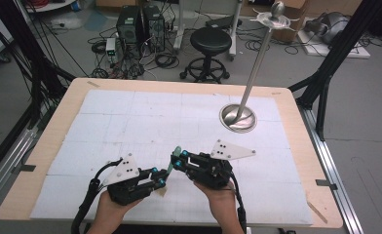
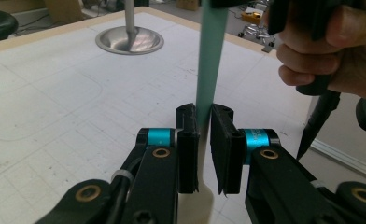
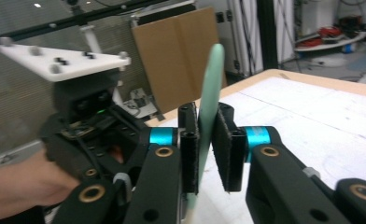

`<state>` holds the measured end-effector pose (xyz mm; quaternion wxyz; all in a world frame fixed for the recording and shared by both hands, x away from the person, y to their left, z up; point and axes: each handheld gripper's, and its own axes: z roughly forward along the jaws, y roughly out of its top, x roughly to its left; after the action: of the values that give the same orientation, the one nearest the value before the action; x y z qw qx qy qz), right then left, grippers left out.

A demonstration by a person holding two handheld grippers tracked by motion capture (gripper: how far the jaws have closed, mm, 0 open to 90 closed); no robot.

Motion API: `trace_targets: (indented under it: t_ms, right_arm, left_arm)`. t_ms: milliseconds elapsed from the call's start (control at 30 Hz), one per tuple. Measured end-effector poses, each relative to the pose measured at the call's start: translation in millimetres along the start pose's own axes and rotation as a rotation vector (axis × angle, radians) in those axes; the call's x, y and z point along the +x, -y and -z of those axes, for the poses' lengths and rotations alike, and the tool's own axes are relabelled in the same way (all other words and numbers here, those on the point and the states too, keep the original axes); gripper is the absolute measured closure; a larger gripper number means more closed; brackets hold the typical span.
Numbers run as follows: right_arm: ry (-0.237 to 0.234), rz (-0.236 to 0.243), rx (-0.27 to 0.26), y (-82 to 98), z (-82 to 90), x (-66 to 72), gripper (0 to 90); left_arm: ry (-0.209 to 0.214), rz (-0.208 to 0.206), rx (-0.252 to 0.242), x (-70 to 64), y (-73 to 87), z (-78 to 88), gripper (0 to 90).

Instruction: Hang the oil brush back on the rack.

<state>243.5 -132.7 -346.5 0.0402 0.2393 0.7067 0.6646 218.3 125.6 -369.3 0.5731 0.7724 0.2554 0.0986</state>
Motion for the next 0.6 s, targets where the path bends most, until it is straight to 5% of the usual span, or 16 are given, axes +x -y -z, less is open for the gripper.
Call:
trace_targets:
  t_ms: [100,200,367,600]
  right_arm:
    - [-0.016,0.022,0.004,-5.7,2.5,1.4,82.8]
    - [-0.037,0.019,-0.001,-8.3,4.4,0.4,82.8]
    - [-0.131,0.013,-0.004,-12.5,6.3,-1.9,82.8]
    - [-0.239,0.001,-0.020,-14.6,6.6,-4.9,82.8]
  left_arm:
    - [0.049,-0.007,-0.019,6.7,-1.2,3.8,57.4]
    - [0.096,-0.005,-0.015,12.0,-1.0,5.9,53.3]
    - [0.192,-0.006,-0.005,14.2,0.4,3.8,54.9]
    - [0.252,-0.021,0.002,13.4,3.3,0.5,73.5]
